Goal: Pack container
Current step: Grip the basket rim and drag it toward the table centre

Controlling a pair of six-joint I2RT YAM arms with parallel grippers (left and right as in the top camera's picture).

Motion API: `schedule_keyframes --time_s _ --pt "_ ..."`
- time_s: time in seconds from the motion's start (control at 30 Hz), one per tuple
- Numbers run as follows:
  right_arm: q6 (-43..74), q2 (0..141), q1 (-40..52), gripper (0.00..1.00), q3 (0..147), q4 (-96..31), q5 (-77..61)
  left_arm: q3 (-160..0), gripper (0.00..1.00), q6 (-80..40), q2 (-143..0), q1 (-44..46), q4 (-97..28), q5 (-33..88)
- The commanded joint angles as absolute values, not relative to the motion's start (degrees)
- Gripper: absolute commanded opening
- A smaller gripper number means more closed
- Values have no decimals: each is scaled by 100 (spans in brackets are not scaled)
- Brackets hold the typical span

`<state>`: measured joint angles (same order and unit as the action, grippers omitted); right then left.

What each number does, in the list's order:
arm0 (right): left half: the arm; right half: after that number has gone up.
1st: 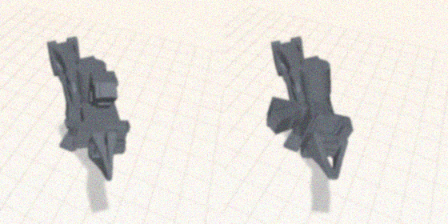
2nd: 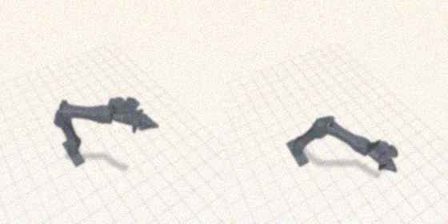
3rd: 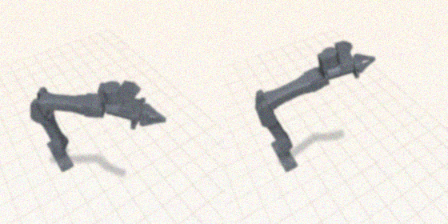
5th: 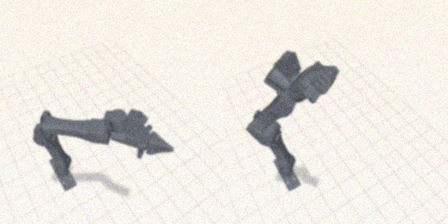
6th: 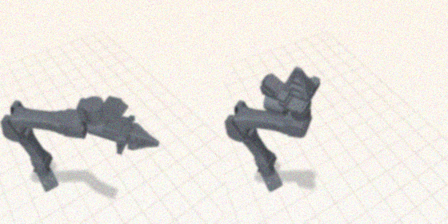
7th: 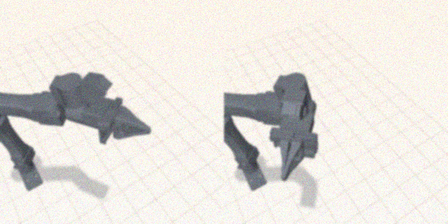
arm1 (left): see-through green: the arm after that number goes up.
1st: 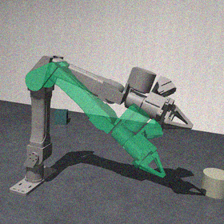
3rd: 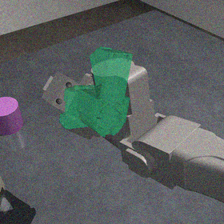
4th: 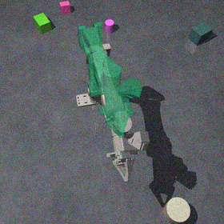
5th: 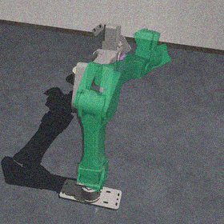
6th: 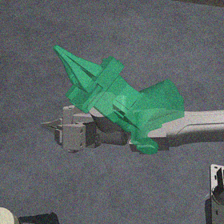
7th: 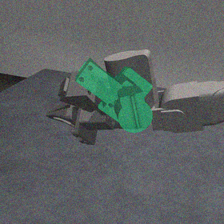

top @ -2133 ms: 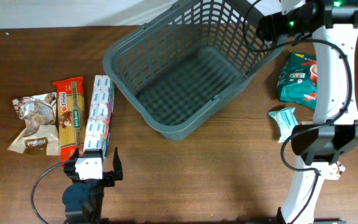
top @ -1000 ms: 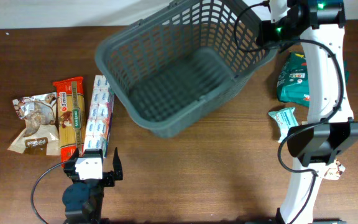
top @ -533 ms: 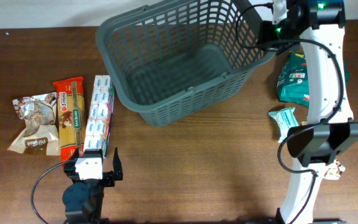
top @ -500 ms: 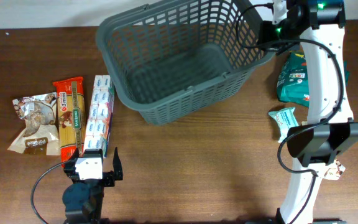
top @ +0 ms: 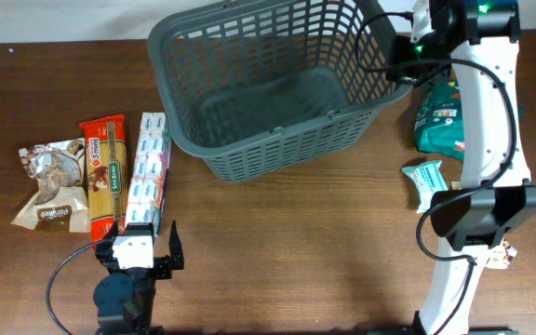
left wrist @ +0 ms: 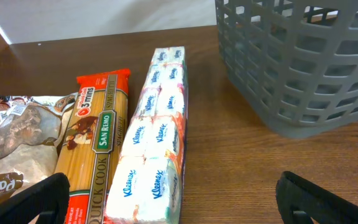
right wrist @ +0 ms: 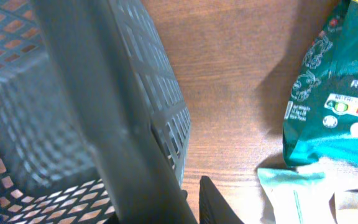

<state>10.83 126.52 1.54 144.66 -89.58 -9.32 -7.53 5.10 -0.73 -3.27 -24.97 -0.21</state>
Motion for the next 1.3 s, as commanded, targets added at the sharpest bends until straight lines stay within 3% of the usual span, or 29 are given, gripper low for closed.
schedule_keyframes --time_s 0.0,1.27 --pt "1409 12674 187 4 14368 -9227 -410 -731 99 565 -34 -309 -2488 45" --pt "3159 12366 281 4 14368 -9675 -615 -731 99 565 -34 -309 -2488 43"
